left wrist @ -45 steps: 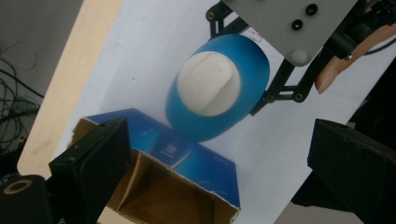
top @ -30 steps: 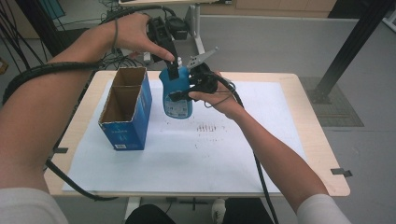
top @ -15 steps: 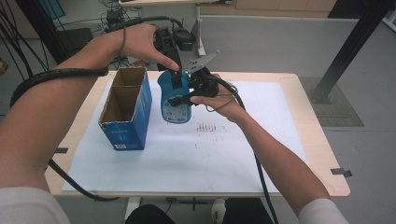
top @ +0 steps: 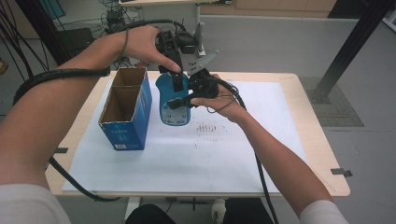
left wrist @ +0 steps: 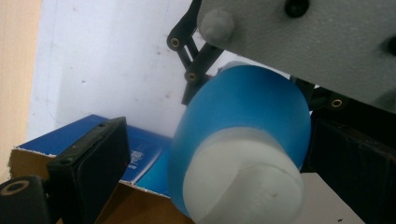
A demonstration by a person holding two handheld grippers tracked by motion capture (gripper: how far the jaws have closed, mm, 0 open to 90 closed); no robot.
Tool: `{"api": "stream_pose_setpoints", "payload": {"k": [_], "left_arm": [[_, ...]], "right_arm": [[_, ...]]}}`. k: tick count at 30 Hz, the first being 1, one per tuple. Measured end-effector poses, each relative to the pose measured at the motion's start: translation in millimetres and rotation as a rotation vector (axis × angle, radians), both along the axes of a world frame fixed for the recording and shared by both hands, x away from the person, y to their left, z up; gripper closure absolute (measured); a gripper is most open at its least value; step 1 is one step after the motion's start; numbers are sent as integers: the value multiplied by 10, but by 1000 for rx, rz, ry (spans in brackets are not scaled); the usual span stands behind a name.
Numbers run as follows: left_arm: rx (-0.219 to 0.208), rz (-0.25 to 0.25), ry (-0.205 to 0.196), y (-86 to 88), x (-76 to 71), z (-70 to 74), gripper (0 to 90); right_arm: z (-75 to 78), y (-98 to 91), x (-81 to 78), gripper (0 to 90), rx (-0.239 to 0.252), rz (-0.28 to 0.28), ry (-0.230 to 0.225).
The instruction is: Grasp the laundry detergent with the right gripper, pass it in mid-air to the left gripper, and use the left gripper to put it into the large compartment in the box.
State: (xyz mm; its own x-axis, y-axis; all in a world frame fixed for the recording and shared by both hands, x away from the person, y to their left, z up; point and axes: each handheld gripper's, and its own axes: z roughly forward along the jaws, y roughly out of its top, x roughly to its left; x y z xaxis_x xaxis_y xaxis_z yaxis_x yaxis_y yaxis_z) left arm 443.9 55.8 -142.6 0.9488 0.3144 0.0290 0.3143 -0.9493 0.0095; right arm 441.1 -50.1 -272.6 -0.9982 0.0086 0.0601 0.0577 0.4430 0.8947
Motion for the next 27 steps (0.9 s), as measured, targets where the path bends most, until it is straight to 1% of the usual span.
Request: {"api": "stream_pose_setpoints", "payload": {"k": [1, 7, 13, 19, 23, 27], "left_arm": [[-1, 0, -1, 1, -1, -4, 59], [-2, -4, 8, 17, -16, -38, 63], [0, 1, 15, 30, -10, -64, 62], [-2, -3, 19, 24, -16, -83, 63], [8, -8, 16, 0, -19, -88, 63], [8, -11, 14, -15, -27, -93, 65]], "right_arm": [[1, -2, 0, 445, 0, 2, -7], [16, -15, -27, 445, -3, 7, 7], [23, -8, -32, 445, 5, 15, -6], [25, -7, -42, 445, -1, 16, 4], [27, -8, -45, 445, -3, 18, 1], [33, -9, -35, 444, 11, 22, -13]]}}
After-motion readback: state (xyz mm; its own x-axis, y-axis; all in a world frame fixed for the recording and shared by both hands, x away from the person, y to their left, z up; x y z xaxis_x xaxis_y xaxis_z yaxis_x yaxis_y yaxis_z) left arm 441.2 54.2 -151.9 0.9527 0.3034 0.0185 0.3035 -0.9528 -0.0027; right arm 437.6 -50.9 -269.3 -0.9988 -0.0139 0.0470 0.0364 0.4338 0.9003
